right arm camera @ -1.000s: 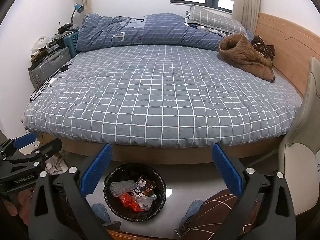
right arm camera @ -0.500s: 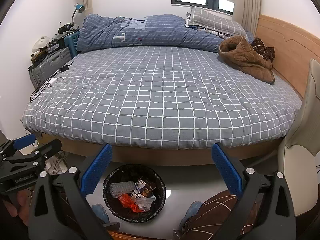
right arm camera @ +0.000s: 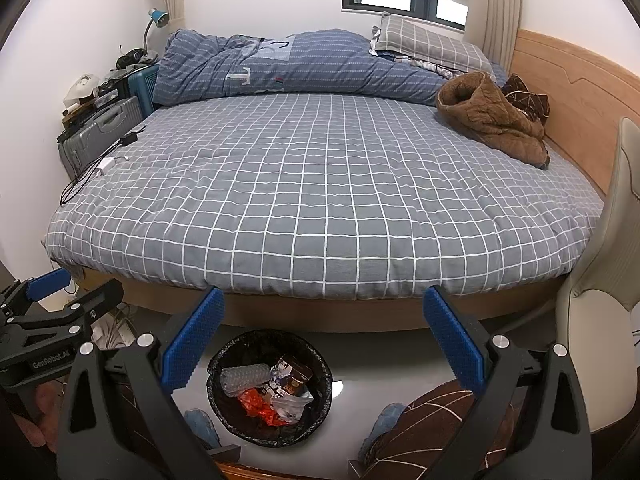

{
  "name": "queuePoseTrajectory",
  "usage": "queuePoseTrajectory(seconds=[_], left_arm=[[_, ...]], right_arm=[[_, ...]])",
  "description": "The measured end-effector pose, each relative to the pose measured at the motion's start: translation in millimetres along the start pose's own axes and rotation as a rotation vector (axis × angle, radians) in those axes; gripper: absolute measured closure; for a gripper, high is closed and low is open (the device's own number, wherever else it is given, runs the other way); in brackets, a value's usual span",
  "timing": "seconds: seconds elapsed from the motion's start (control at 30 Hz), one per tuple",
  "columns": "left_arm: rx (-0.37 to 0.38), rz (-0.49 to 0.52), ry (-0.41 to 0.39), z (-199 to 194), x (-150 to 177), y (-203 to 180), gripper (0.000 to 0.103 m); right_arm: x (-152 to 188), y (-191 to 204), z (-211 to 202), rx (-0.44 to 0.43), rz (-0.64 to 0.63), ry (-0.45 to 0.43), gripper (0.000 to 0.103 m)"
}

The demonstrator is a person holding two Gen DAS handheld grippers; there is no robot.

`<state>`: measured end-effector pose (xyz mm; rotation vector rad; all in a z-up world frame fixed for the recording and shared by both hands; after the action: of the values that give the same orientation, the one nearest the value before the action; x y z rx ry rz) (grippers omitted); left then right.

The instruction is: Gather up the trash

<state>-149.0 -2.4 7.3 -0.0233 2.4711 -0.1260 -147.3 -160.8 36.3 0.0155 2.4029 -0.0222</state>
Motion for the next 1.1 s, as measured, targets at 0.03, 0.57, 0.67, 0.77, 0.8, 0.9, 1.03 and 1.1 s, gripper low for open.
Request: queuePoseTrajectory(seconds=[0.03, 0.57, 0.67, 0.77, 0.8, 0.9, 1.03, 1.1], left_arm=[[-0.003, 0.003, 0.0, 0.1, 0.1, -0.1, 0.006], [-0.034, 0.027, 0.009, 2.7, 0.6, -0.6, 0.006], [-0.026, 0.021, 0.021, 4.6, 1.8, -0.1, 0.006], [-0.022, 0.023, 0.027, 5.7, 2.6, -0.4, 0.006], [-0.02, 0.027, 0.029, 5.9, 3.2, -0.9, 0.006], [-0.006, 0.035, 0.029, 5.9, 4.4, -3.5, 0.006], [0.002, 0.046, 0.02, 3.9, 3.6, -6.0, 0.006], [-0.019, 0.061, 0.016, 3.7, 2.3, -6.4, 0.006]], right_arm=[[0.1, 0.2, 0.0, 0.0, 0.0, 0.0, 0.007], [-1.3, 1.7, -1.1, 0.004, -0.005, -0.003, 0.007], [-1.1, 1.9, -1.4, 0.003, -0.006, -0.003, 0.007], [-0.9, 2.1, -1.5, 0.004, -0.007, -0.003, 0.007], [-1.0, 2.3, -1.5, 0.004, -0.006, -0.003, 0.007], [-1.1, 2.4, -1.7, 0.004, -0.006, -0.004, 0.007], [-1.0, 2.3, -1.5, 0.004, -0.006, -0.003, 0.007], [-1.3, 2.2, -1.6, 0.003, -0.005, -0.004, 0.007]])
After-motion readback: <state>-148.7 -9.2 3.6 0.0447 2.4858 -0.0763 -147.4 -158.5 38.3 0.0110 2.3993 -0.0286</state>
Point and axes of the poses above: each gripper's, at about its wrist camera, not at the fingertips, and z roughly the way its jaws point, y to its left, x to its underside, the point moved 6 cm from there along z, roughly the way its jaws point, and after that the axes turned 2 degrees about x, right-handed, at the moved point
